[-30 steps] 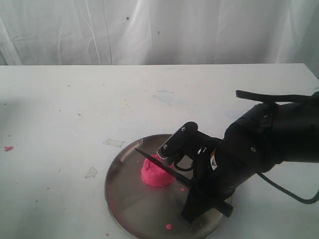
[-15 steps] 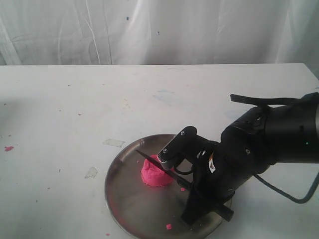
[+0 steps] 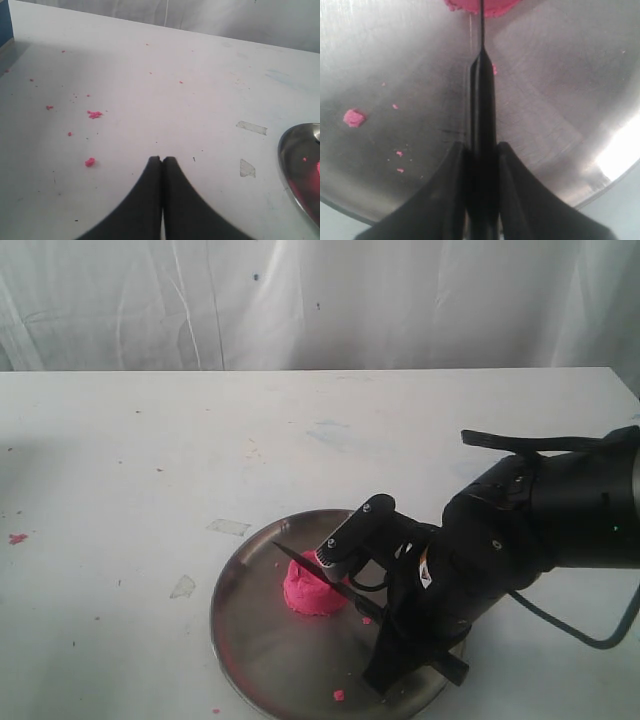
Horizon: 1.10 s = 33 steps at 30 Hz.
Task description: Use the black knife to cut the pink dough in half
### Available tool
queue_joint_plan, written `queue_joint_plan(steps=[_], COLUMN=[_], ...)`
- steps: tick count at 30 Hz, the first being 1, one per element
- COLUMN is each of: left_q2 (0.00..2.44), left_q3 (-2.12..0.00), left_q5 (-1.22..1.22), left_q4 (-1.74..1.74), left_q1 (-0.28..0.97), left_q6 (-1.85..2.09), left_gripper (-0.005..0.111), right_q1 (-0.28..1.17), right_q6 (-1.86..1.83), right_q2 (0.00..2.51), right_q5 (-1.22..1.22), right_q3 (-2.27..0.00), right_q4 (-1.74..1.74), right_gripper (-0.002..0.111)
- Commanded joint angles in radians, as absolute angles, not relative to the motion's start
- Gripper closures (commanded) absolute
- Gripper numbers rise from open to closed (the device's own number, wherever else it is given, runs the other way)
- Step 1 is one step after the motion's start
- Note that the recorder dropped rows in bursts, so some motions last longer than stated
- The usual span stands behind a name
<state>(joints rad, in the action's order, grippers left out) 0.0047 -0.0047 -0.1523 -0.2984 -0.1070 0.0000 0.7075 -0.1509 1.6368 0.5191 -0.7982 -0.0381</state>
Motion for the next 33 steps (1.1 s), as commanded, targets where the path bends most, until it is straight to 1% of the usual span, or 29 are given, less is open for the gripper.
queue_joint_plan(steps=[1,10,15,19,21,24,29,33], left_q2=[0.000,0.000,0.000,0.000,0.000,0.000,0.000,0.064], left_q3=[0.000,0.000,0.000,0.000,0.000,-0.020,-0.196,-0.303], left_q5=[-0.151,-0.149,-0.076,-0.080,-0.082,-0.160,-0.429,-0.558], left_q4=[-0.305,-0.312,-0.529,-0.718,-0.867,-0.904,-0.919,-0.919], left_q1=[-0.102,-0.102,-0.102,-0.102,-0.102,-0.102,-0.102,-0.102], left_q6=[0.000,0.000,-0.053,-0.053,-0.053,-0.040,0.092,0.135], left_gripper=[0.107,0.107,0.107,0.107,0.107,0.107,0.107,0.107], right_q1=[0.708,0.708,0.708,0.708,0.708,0.708,0.708,0.708], right_q6=[-0.145,-0.141,-0.131,-0.131,-0.131,-0.131,-0.131,-0.126], right_q2=[1.637,1.637,1.637,1.637,1.637,1.637,1.637,1.637], right_q5=[0.527,0.527,0.527,0.527,0.527,0.527,0.527,0.528], right_q3=[-0.806,-0.806,-0.806,-0.806,-0.806,-0.806,-0.806,-0.806], right_q4=[-0.041,-0.041,-0.041,-0.041,-0.041,-0.041,-0.041,-0.041], right_gripper=[0.101,0.101,0.101,0.101,0.101,0.101,0.101,0.101])
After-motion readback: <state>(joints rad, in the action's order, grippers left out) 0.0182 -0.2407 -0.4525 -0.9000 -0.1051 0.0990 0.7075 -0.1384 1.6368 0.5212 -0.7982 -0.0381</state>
